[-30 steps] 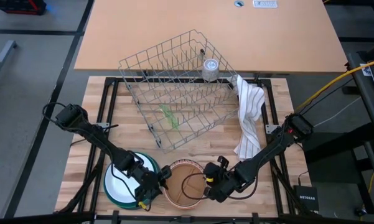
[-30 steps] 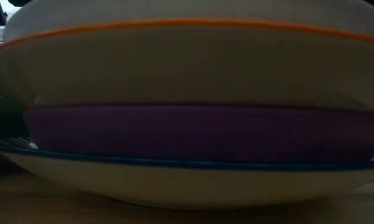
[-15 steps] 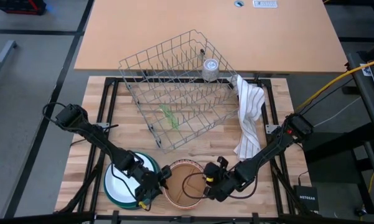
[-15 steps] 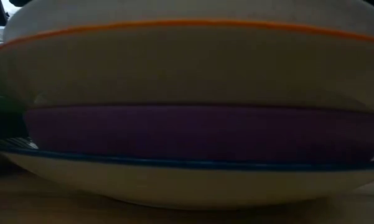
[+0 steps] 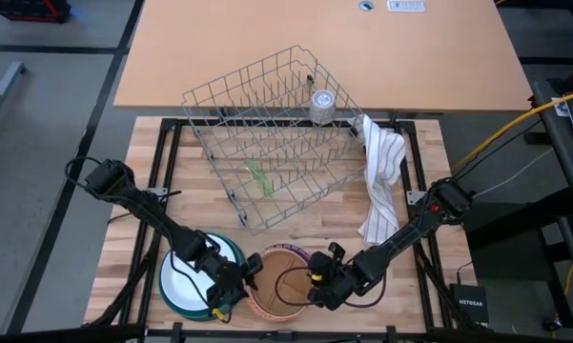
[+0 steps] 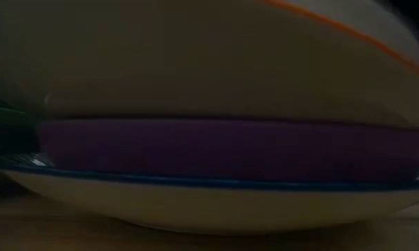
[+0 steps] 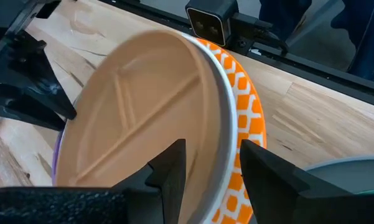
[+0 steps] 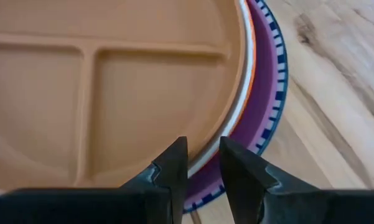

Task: Sort dishes
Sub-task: Put the brown plate into the dish rack

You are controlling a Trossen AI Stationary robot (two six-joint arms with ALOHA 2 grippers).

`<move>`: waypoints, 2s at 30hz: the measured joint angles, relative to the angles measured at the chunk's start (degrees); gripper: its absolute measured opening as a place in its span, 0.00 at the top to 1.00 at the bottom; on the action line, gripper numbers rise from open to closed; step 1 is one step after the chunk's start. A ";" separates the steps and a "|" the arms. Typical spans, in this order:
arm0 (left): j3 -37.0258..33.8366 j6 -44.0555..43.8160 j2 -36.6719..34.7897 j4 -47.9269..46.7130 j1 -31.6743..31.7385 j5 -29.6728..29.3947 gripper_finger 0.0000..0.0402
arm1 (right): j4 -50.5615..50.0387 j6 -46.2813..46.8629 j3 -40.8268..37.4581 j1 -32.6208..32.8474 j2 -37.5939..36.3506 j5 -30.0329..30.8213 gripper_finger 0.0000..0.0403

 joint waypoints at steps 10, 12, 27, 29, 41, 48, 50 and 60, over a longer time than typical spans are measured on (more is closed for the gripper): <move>0.00 3.15 0.00 -0.05 0.40 -0.01 0.65 | 0.76 -0.38 0.00 0.02 0.17 -0.10 0.76; 0.00 2.55 0.00 -0.07 0.91 0.17 0.65 | 0.78 -0.40 0.00 0.02 0.17 0.07 0.76; 0.31 4.82 4.57 1.83 1.86 0.53 0.69 | 1.00 -0.55 -0.02 0.02 0.17 1.10 0.76; 0.22 4.74 4.56 2.04 1.62 0.38 0.72 | 1.11 -0.55 -0.02 0.02 0.17 1.12 0.76; -0.07 4.21 3.58 1.57 1.39 2.19 0.98 | 0.09 -4.86 2.71 -0.07 0.24 2.02 0.76; -0.09 3.20 3.54 0.75 1.20 3.48 0.98 | -3.93 -9.47 7.74 0.04 0.26 3.50 0.76; -0.09 2.41 3.54 0.78 1.20 3.37 0.99 | -7.63 -10.53 10.22 0.04 0.26 4.55 0.76; -0.07 -0.91 3.45 3.17 1.46 0.57 0.99 | -24.70 -18.05 23.99 0.13 0.26 7.47 0.76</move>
